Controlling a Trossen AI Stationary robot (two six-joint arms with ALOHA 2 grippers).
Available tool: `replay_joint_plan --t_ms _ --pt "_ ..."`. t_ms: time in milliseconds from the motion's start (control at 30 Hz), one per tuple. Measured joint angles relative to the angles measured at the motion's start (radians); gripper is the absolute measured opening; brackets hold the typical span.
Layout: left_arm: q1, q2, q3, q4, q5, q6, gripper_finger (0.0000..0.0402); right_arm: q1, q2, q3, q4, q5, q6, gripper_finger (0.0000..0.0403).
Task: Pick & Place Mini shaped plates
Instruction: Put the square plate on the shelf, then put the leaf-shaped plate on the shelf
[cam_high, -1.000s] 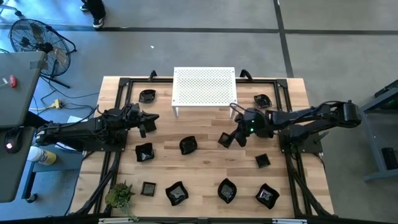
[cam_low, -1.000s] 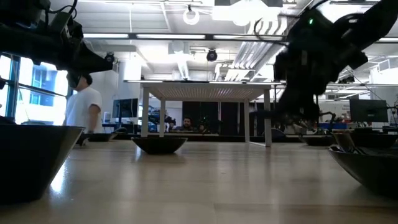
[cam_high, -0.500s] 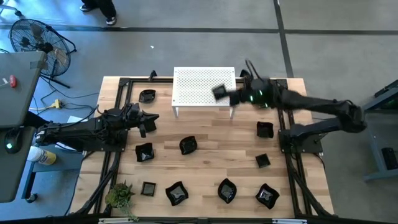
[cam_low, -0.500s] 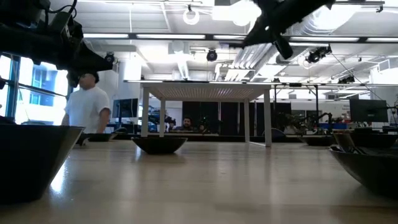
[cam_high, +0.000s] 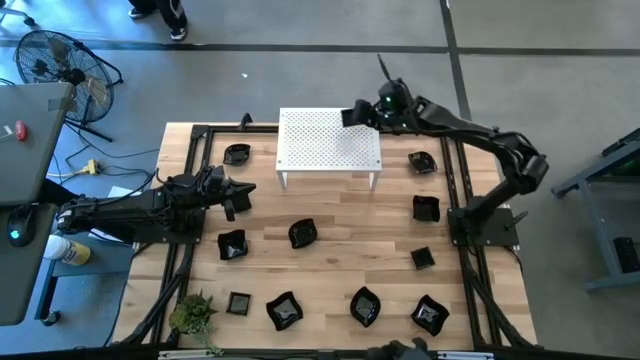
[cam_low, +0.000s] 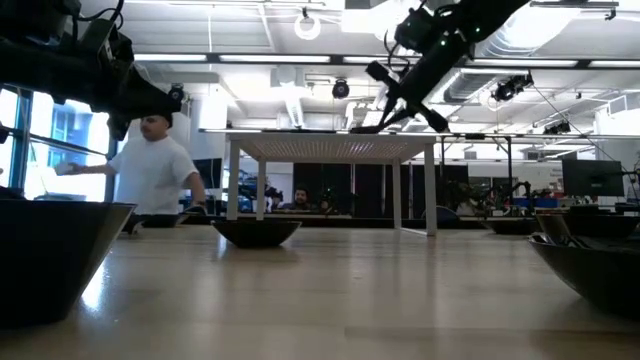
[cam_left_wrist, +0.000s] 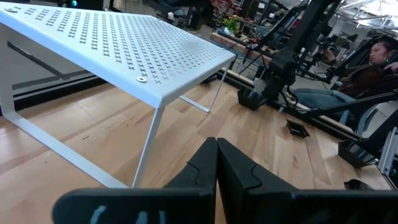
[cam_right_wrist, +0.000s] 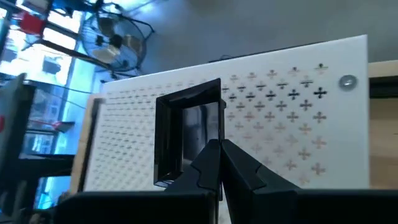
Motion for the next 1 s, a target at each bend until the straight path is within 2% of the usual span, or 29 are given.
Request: replay_joint_plan --t_ms 533,867,1000 --pt "0.0 0.0 0.0 0.0 0.004 0.0 0.0 -0.026 0.016 -0.009 -0.035 0.058 0.023 0.0006" --pt "0.0 0.0 0.0 -0.001 0.012 -0.063 0.0 -0.025 0.016 -0.009 -0.028 0.051 0.016 0.0056" --pt "0.0 0.0 0.0 -0.001 0.012 -0.063 0.0 -0.028 0.016 -0.009 -0.028 0.046 -0.04 0.0071"
